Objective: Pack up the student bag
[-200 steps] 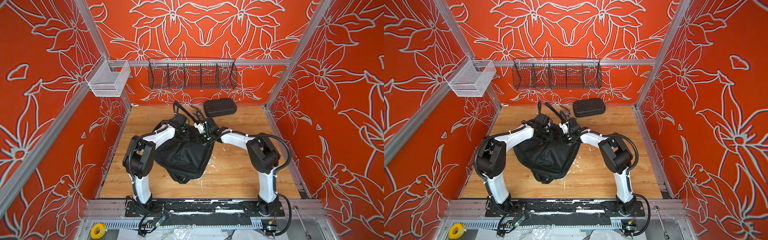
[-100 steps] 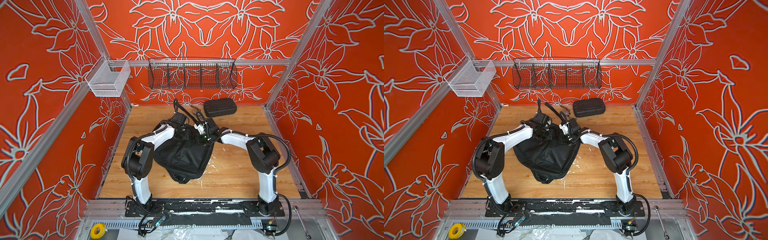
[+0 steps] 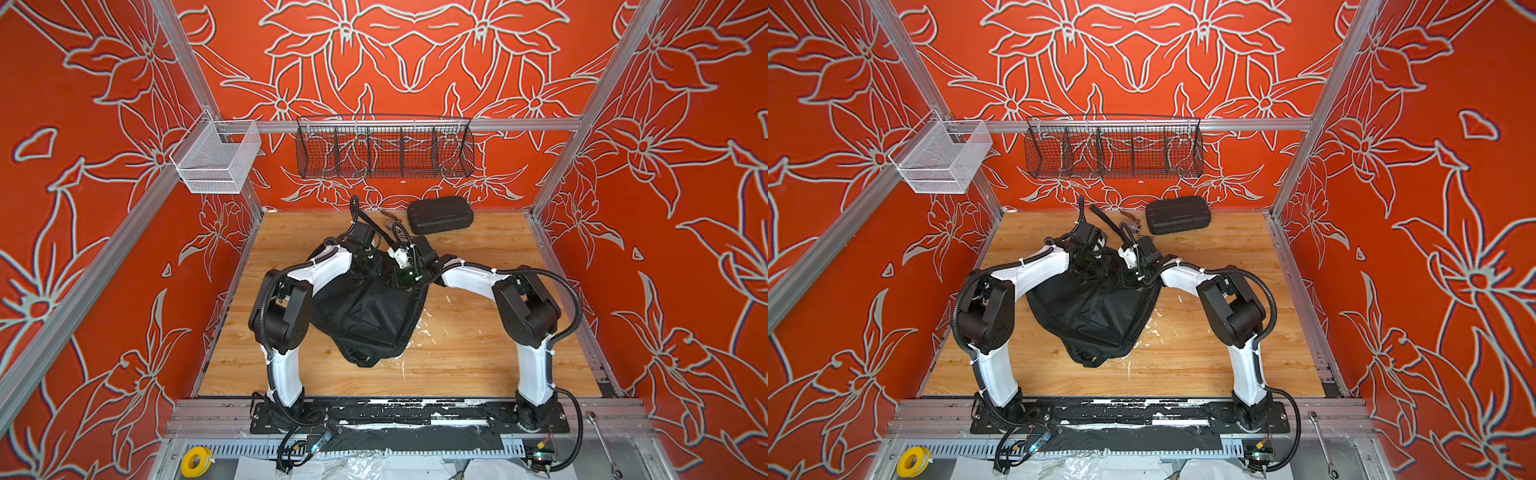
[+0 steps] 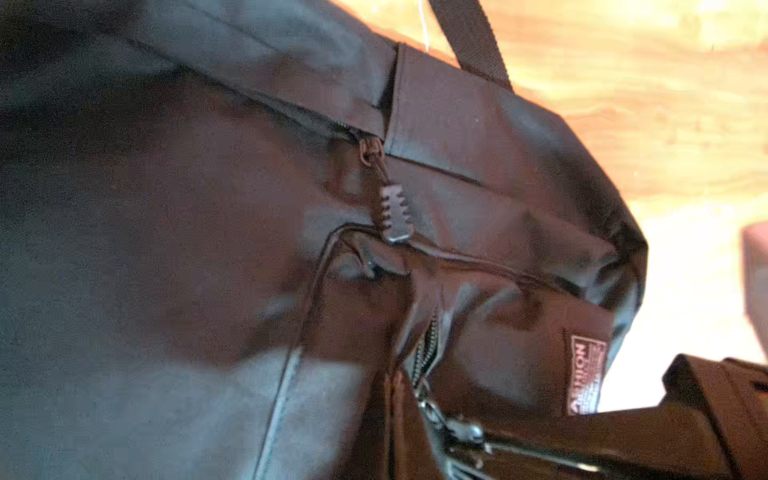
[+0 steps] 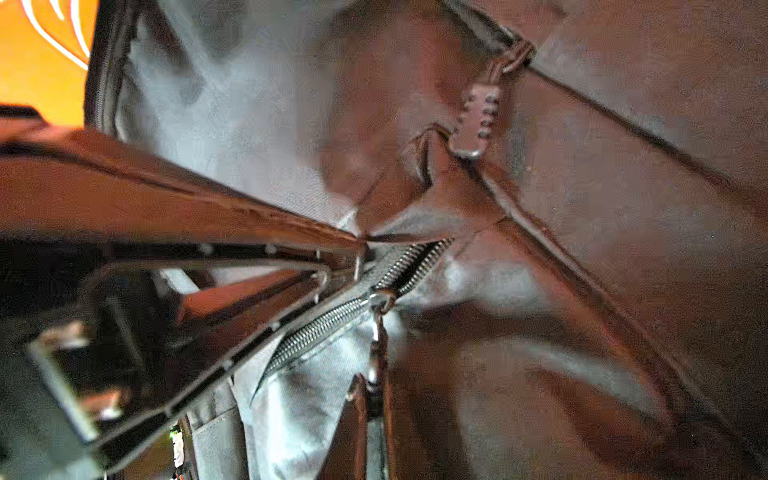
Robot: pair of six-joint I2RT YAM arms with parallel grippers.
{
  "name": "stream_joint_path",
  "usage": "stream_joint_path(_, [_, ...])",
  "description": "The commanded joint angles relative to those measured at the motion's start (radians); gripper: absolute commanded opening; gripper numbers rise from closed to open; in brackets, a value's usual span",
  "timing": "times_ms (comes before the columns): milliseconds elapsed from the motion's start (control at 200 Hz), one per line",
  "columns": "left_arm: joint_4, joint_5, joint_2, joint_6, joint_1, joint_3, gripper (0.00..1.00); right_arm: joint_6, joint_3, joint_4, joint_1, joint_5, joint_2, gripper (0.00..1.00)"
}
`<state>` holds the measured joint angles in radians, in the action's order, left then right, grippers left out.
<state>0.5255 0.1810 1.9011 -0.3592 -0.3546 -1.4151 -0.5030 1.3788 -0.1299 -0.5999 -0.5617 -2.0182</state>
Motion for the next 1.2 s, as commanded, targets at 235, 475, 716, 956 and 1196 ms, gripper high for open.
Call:
stream_joint_path(235, [0.007,0.056,-0.042,-0.006,0.000,0.043,0.00,-0.024,0.114,0.048,0.061,0.032,0.013,0.00])
stream_joint_path(475, [0.023,0.045,-0.058,-0.001,0.000,0.036,0.00,-0.022,0.131,0.033,0.086,0.042,-0.025,0.00])
stream_joint_path(716, [0.034,0.044,-0.067,-0.010,0.000,0.033,0.00,-0.012,0.106,0.026,0.105,0.050,-0.037,0.00])
stream_joint_path(956, [0.048,0.037,-0.076,-0.013,0.000,0.045,0.00,0.000,0.094,0.022,0.136,0.063,-0.039,0.00])
stream_joint_path(1196, [0.050,0.052,-0.070,-0.020,0.000,0.034,0.00,0.047,0.118,0.053,0.139,-0.041,-0.052,0.00])
